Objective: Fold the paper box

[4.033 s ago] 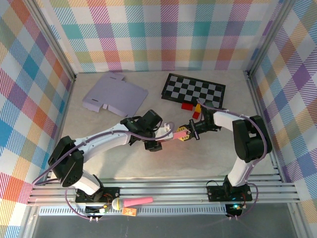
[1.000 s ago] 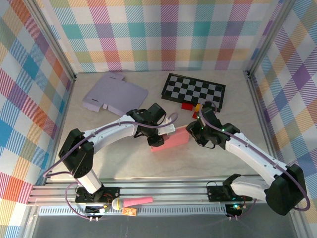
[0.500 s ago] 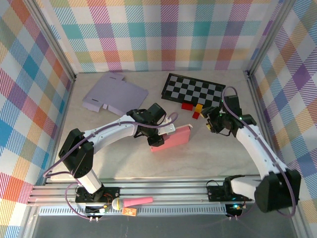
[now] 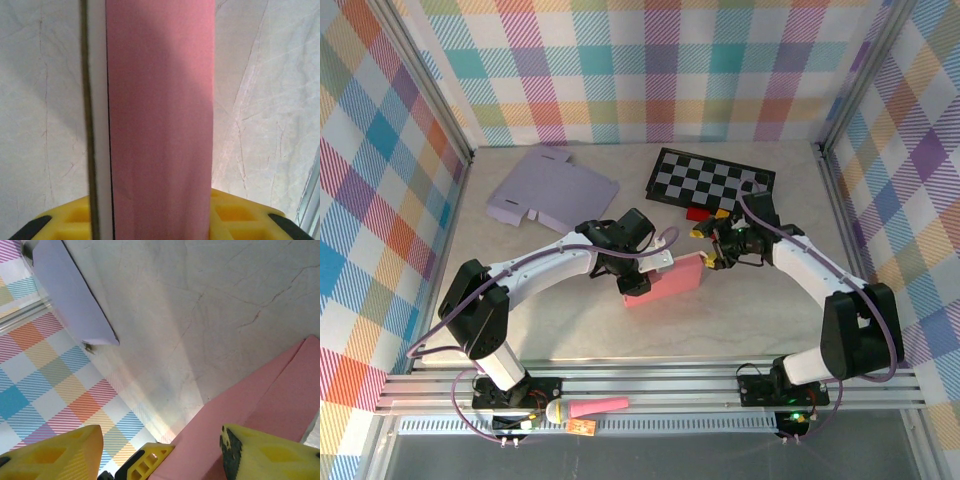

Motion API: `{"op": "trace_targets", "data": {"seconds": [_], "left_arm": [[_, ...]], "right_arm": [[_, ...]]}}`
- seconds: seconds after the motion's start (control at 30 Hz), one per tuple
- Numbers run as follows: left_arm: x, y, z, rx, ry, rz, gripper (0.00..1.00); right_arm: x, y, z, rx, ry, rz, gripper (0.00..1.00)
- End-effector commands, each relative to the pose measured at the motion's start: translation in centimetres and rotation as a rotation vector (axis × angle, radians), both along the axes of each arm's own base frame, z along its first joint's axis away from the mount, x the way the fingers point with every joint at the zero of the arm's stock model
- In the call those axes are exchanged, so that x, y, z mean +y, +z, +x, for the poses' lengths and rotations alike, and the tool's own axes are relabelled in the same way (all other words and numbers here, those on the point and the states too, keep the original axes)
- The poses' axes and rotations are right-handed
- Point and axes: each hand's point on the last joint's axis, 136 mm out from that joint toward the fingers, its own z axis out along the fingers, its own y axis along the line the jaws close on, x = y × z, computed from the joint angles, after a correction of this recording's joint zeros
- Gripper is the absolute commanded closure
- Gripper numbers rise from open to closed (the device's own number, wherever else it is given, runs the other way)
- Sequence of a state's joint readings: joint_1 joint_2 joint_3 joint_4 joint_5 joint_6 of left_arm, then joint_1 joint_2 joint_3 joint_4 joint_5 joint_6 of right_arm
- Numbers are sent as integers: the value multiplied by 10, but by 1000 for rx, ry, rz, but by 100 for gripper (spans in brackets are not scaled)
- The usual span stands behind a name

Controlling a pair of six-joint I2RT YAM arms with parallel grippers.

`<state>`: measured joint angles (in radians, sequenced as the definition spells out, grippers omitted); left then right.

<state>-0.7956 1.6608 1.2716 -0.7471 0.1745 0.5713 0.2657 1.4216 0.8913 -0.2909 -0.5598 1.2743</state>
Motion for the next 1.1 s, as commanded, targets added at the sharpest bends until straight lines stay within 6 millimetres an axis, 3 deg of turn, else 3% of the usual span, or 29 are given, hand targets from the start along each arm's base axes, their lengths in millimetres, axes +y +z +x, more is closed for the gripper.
{"op": "trace_targets", "data": {"seconds": [0.0, 0.23, 0.33, 0.5, 0.63, 0.7, 0.83, 1.07], "left_arm": [[-6, 5, 3, 12, 5, -28, 65], [-6, 6, 3, 11, 10, -28, 66], [-3, 7, 2, 6, 5, -24, 66], [-2, 8, 0, 5, 4, -24, 66], [-1, 7, 0, 5, 1, -21, 66], [-1, 8, 1, 4, 2, -20, 66], [-1, 8, 0, 5, 0, -18, 66], [0, 7, 0, 6, -2, -13, 66]], "right_arm": [[13, 8, -15, 53, 17, 107, 35], [10, 10, -23, 62, 60, 65, 36], [-6, 18, -27, 0, 133, -89, 36], [-37, 41, -24, -223, 306, -383, 37], [-44, 76, -19, -537, 457, -512, 44], [-50, 81, -20, -655, 512, -585, 47], [-56, 75, -26, -764, 651, -677, 50], [-43, 60, -35, -756, 864, -617, 50]]}}
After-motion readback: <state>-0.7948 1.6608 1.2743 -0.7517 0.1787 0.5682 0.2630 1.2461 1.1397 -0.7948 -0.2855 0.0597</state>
